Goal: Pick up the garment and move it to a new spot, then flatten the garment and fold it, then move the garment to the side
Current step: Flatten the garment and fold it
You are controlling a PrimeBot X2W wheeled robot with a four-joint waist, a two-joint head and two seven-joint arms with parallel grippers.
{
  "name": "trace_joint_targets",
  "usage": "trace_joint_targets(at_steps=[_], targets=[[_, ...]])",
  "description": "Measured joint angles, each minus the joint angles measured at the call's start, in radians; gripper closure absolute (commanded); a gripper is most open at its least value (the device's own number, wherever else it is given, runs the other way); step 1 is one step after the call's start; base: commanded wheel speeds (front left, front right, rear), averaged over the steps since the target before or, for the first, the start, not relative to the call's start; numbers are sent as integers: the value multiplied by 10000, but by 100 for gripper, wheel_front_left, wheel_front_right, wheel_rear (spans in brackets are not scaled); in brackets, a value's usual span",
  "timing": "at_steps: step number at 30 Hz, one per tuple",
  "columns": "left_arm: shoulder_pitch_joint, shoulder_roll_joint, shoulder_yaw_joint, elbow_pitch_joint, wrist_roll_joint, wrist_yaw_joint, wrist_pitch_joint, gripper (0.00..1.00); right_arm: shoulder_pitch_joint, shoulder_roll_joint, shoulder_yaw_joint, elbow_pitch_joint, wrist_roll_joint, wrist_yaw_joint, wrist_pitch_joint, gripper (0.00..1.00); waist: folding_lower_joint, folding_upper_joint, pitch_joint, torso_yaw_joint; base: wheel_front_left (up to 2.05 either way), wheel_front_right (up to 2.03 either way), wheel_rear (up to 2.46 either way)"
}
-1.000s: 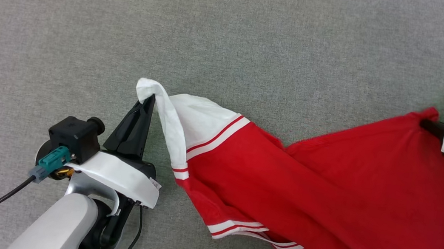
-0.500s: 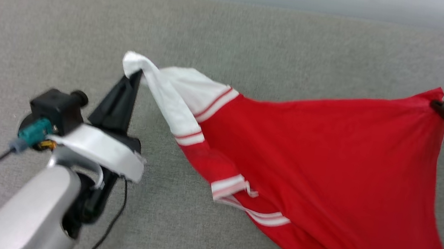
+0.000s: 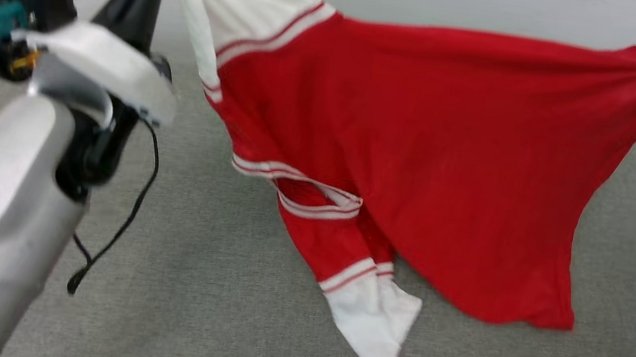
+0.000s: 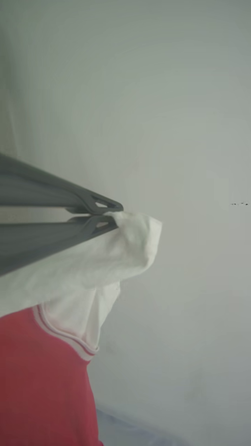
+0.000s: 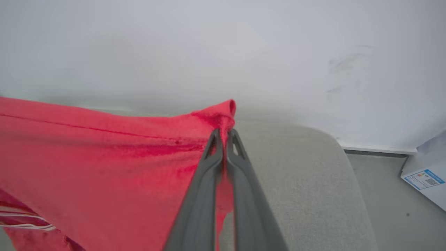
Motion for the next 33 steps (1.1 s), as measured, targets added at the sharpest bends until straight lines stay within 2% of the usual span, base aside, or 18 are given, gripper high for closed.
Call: trace_joint_targets(at_steps=[11, 20, 27, 33], targets=[[-3737, -221, 180, 2213, 295, -138, 462, 100, -2073, 144, -29, 353, -447, 0, -1204, 100, 1, 0, 997, -282, 0, 0, 0], [-6905, 36, 230, 3131, 1026, -288, 313, 100, -4358, 222, -77, 755, -784, 2, -2522, 100, 1, 0, 2528, -478, 0, 0, 0], [-8645, 213, 224, 3400, 1386, -351, 247, 100, -5831, 270, 113, 1187, -936, 4, -3457, 100, 2, 0, 3818, -568, 0, 0, 0], [-9042, -8, 163, 4063, 1415, -500, -21, 100, -6554, 253, 374, 1845, -886, 4, -4105, 100, 3, 0, 4871, -551, 0, 0, 0]])
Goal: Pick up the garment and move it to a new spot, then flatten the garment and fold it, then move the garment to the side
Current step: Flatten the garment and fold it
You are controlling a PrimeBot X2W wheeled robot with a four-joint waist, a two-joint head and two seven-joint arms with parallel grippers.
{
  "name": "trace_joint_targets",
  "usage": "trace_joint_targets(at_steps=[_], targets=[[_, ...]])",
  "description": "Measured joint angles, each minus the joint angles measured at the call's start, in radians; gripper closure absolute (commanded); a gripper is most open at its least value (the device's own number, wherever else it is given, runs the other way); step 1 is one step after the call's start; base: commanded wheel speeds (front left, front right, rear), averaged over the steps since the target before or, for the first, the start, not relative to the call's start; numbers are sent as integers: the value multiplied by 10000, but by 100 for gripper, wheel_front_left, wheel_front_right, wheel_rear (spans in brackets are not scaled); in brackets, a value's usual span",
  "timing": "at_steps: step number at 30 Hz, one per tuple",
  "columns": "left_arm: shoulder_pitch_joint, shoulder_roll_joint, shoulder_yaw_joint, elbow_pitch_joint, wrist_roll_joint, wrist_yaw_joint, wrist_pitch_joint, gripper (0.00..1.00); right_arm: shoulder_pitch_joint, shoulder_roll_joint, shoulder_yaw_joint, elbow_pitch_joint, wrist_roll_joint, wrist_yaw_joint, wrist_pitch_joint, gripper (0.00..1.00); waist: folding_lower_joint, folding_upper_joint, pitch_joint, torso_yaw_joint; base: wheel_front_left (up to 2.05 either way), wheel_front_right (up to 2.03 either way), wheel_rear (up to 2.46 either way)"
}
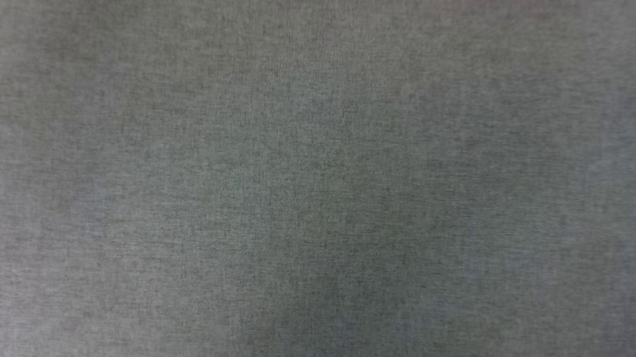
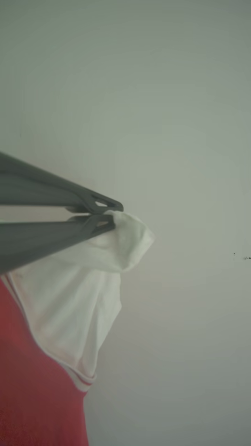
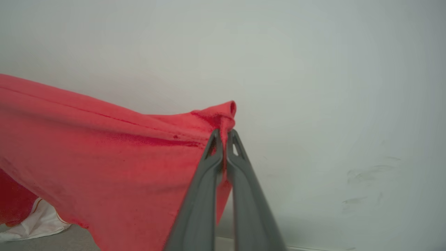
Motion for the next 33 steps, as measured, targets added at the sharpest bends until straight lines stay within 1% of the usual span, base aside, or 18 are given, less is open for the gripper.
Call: trace_joint_targets(at_steps=[1, 7, 12, 16, 20, 25, 30, 33], targets=[[-9, -102, 8, 443, -109, -151, -201, 100, -170, 38, 240, 397, 128, -2, -194, 100, 0, 0, 422, 42, 0, 0, 0], [42, -376, 61, 1475, -407, -460, -652, 100, -359, 148, 782, 1166, 445, -2, -522, 100, 0, 0, 926, 152, 0, 0, 0], [453, -593, 84, 2343, -639, -853, -1126, 100, -224, 226, 1383, 1615, 953, -2, -803, 100, 0, 0, 807, 198, 0, 0, 0], [1237, -744, 44, 2941, -834, -1152, -1473, 100, 491, 142, 2071, 1684, 1473, -2, -888, 100, 0, 0, 436, 254, 0, 0, 0], [2371, -903, 58, 3244, -1085, -1400, -1732, 100, 1530, -196, 2727, 1388, 2134, -2, -892, 100, -1, 0, -70, 370, 0, 0, 0], [4618, -961, 173, 3189, -1471, -1572, -1916, 100, 3369, -564, 3381, 859, 2928, -2, -1085, 100, -1, 0, -924, 491, 0, 0, 0], [7355, -993, 332, 2447, -1768, -1538, -1962, 100, 5506, -1001, 3824, 209, 3522, 0, -1266, 100, -2, -1, -1978, 591, 0, 0, 0], [9060, -930, 495, 1820, -1962, -1302, -1962, 100, 6771, -1235, 3921, -144, 3804, 2, -1333, 100, -3, 0, -2638, 642, 0, 0, 0]])
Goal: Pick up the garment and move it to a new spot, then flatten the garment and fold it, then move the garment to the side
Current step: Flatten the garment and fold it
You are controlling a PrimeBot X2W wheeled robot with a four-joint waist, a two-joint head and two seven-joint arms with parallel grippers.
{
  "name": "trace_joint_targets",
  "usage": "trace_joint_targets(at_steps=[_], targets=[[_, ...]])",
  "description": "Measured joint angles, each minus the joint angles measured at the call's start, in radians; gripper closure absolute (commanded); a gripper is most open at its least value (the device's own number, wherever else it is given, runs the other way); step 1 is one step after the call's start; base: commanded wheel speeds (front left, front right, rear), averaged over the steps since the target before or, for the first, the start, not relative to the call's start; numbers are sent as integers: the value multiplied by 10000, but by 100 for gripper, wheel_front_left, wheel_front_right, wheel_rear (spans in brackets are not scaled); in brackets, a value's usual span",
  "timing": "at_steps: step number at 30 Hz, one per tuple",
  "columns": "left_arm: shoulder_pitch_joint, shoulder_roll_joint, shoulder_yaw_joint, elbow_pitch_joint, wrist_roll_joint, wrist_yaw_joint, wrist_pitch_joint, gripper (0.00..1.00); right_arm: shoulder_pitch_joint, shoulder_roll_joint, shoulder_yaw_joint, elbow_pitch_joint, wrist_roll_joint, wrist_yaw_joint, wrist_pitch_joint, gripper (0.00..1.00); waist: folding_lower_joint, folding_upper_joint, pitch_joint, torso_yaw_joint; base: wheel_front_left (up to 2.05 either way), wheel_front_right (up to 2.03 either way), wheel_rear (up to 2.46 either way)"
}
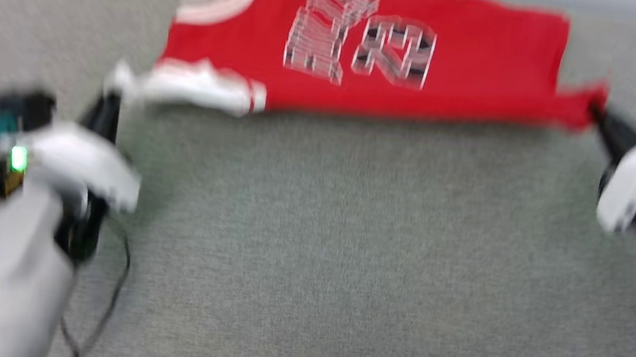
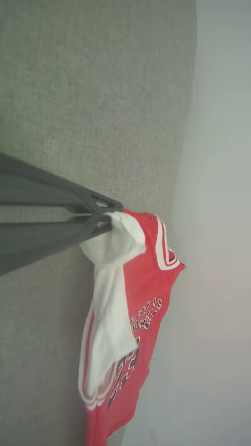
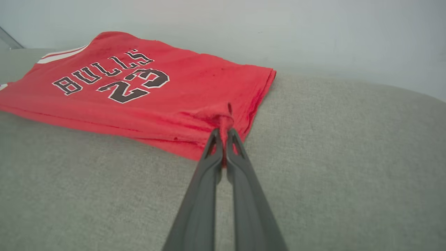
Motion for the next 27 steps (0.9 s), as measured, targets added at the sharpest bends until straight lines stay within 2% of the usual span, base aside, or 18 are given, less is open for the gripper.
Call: trace_joint_targets(at_steps=[9, 16, 23, 27], targets=[[4770, 539, 537, -2980, -911, 1248, 466, 100, 3721, -219, -445, -1214, 374, 4, 0, 100, -2, 0, -1745, 99, 0, 0, 0], [7803, 1058, 826, -6146, -1513, 2654, 1496, 100, 6665, -173, -1563, -2428, 98, 4, 631, 100, -4, 0, -2835, 240, 0, 0, 0], [9613, 1544, 1166, -8625, -1862, 3833, 2201, 100, 9017, 372, -3354, -4293, -631, 2, 2048, 100, -3, 0, -3360, 312, 0, 0, 0], [9563, 1751, 1187, -9486, -1825, 3988, 2456, 100, 9459, 936, -4343, -5382, -1241, 0, 2892, 100, -2, 0, -3286, 260, 0, 0, 0]])
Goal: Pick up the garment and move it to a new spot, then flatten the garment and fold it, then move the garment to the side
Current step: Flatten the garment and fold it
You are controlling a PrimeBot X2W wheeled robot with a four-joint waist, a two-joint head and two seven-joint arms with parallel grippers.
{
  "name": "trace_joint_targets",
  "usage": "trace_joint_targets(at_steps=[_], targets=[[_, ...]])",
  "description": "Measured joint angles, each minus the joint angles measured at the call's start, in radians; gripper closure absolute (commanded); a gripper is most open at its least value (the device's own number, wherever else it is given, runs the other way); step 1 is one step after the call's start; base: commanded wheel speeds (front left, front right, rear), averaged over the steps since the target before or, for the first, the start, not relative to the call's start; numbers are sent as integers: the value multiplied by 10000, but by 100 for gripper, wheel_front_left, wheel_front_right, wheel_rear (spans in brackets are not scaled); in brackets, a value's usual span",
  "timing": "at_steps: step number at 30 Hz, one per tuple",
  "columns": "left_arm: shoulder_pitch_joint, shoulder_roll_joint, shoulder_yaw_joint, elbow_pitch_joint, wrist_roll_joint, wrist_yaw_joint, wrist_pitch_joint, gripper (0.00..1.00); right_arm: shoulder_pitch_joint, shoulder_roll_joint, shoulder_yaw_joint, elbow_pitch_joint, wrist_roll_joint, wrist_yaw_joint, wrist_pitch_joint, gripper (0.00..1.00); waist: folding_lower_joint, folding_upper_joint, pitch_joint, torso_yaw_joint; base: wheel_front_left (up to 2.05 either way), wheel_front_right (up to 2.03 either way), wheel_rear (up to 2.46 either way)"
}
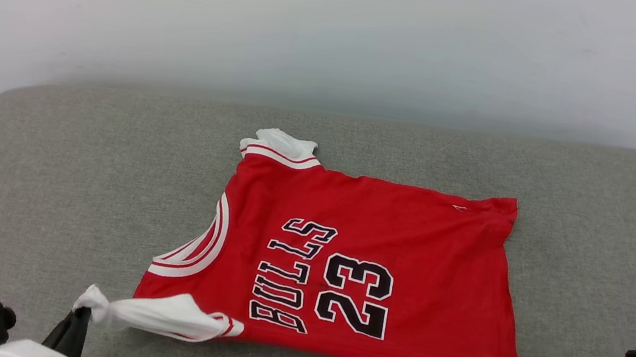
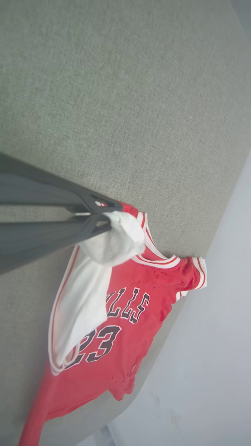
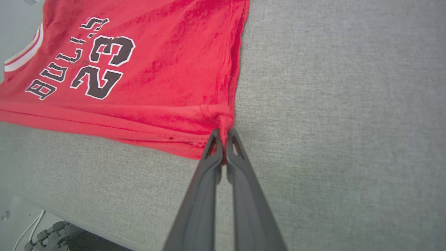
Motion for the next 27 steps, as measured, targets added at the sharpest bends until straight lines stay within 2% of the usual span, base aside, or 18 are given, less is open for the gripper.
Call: trace_joint_targets(at_steps=[5, 12, 26, 27], targets=[[-1079, -125, -192, -4, 54, -134, 194, 100, -220, 587, -663, -627, -652, 0, 922, 100, 2, 0, 270, -68, 0, 0, 0], [-2675, -504, -476, 1104, 33, -656, 357, 100, -1420, 859, -529, -213, -974, -4, 1599, 100, 4, 0, 905, -192, 0, 0, 0], [-4850, -1085, -838, 3294, 73, -1511, 267, 100, -3783, 500, 871, 1651, -721, -6, 763, 100, 5, 0, 2745, -303, 0, 0, 0], [-4897, -1116, -876, 3501, 50, -1599, 295, 100, -3881, 462, 961, 1774, -690, -4, 623, 84, 5, 0, 2802, -305, 0, 0, 0]])
